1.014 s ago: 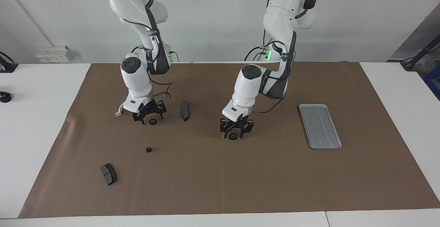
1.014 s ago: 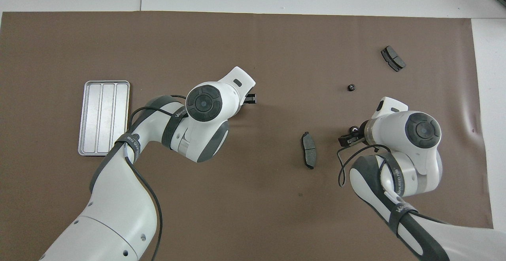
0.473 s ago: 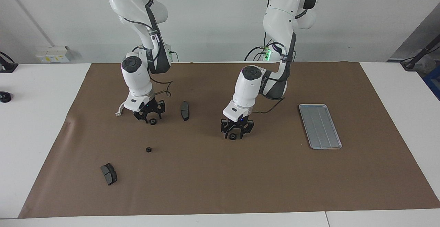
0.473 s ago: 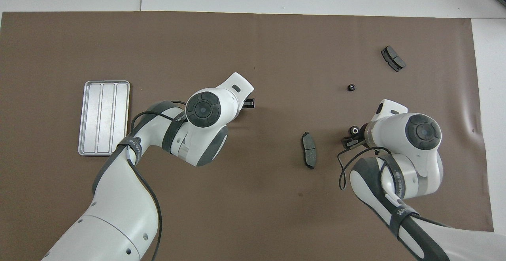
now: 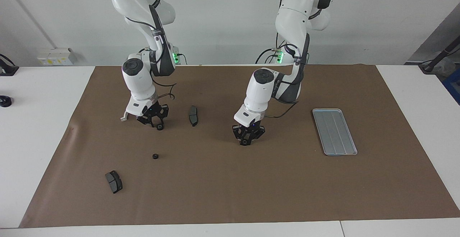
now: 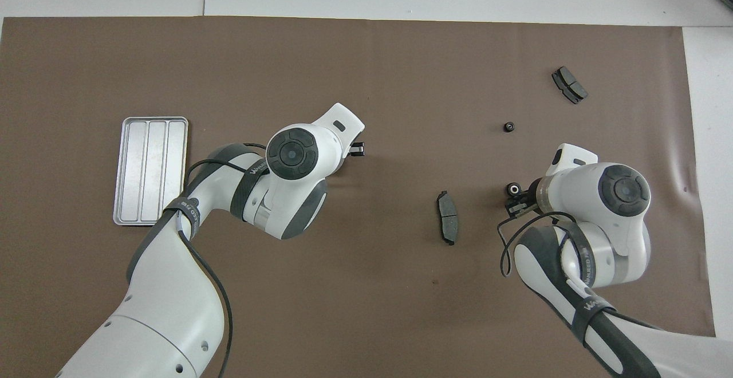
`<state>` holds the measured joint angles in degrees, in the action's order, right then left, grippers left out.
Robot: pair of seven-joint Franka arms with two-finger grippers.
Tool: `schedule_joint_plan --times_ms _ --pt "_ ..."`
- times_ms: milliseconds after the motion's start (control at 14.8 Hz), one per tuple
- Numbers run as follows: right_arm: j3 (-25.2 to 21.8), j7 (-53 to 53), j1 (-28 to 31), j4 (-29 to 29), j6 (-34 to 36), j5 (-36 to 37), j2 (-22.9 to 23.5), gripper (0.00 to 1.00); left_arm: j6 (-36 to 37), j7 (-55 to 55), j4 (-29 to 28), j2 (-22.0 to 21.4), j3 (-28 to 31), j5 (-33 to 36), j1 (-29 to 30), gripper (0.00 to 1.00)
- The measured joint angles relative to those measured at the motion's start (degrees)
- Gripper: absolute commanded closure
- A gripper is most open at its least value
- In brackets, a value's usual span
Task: Pick bearing gear from pile to tray
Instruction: 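Carry the bearing with the left gripper over the silver tray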
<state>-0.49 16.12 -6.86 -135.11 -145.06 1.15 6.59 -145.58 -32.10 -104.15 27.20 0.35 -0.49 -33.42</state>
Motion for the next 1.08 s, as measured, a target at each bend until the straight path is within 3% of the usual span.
schedule_joint_plan --times_ms 406,676,1082 --pt "0.01 -0.1 -0.04 -0.01 -0.26 0.0 0.0 0.57 14.38 5.0 -2.54 -10.06 1.03 0.05 6.24 1.0" --pt "0.13 -0.15 -0.08 -0.02 -1.12 0.0 0.0 0.57 15.44 11.54 -9.66 -16.08 1.17 0.05 12.41 1.0" --pt "0.19 -0.33 -0.19 -0.03 -1.77 -0.16 0.01 0.57 15.42 19.49 -14.92 -19.21 1.21 0.07 23.6 1.0"
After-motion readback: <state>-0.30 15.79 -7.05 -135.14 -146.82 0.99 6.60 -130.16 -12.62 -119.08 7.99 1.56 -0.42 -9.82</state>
